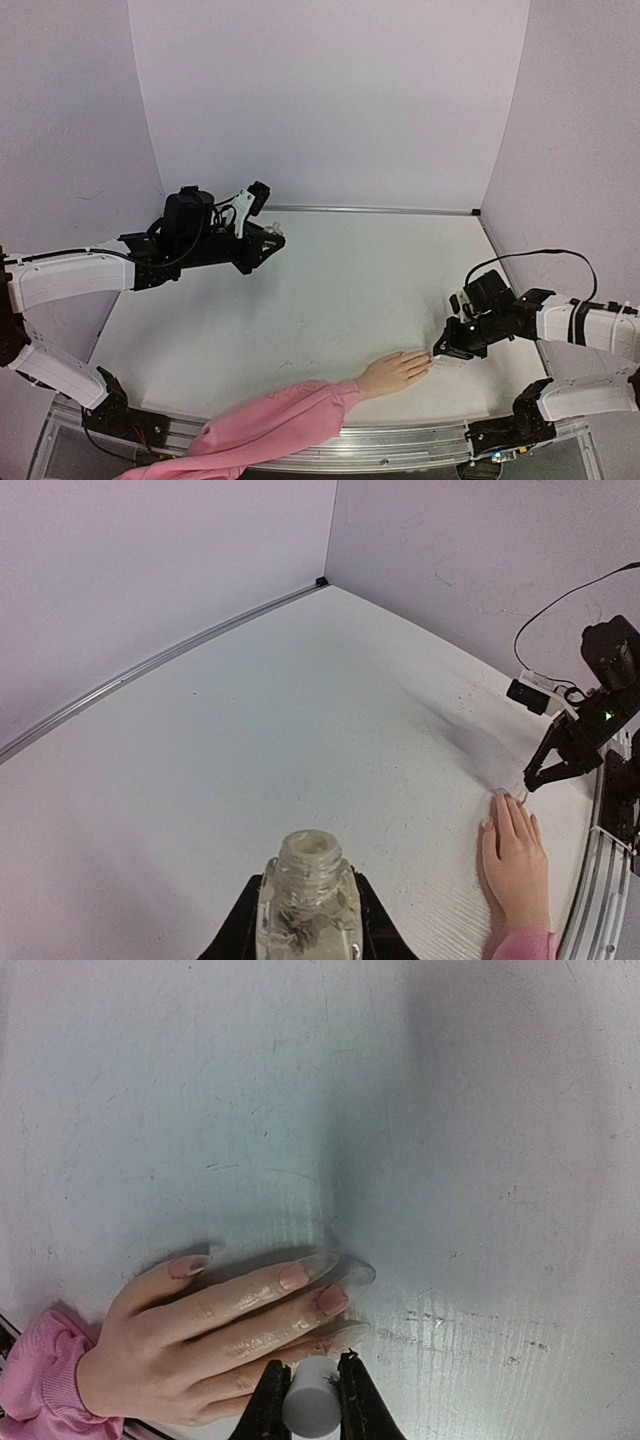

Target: Paint the nails

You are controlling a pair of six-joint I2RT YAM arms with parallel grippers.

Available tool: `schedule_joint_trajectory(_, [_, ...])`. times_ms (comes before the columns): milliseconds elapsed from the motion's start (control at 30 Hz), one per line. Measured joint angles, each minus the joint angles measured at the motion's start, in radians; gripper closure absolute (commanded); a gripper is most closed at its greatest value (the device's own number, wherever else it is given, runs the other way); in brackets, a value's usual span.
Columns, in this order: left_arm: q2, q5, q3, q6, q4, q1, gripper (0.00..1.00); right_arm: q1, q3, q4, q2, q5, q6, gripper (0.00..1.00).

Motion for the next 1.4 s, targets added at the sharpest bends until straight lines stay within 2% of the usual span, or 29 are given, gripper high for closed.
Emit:
schedule_joint_trajectory(1133, [0.000, -0.008, 0.000, 0.000, 0.000, 0.000, 1.00, 0.009, 0.002, -0.020, 0.020, 0.075, 0.040, 1.00])
schedule_joint_trajectory(1400, [0.000, -0.008, 0.000, 0.000, 0.000, 0.001, 1.00, 0.009, 0.021, -0.048, -0.021, 0.130, 0.072, 1.00])
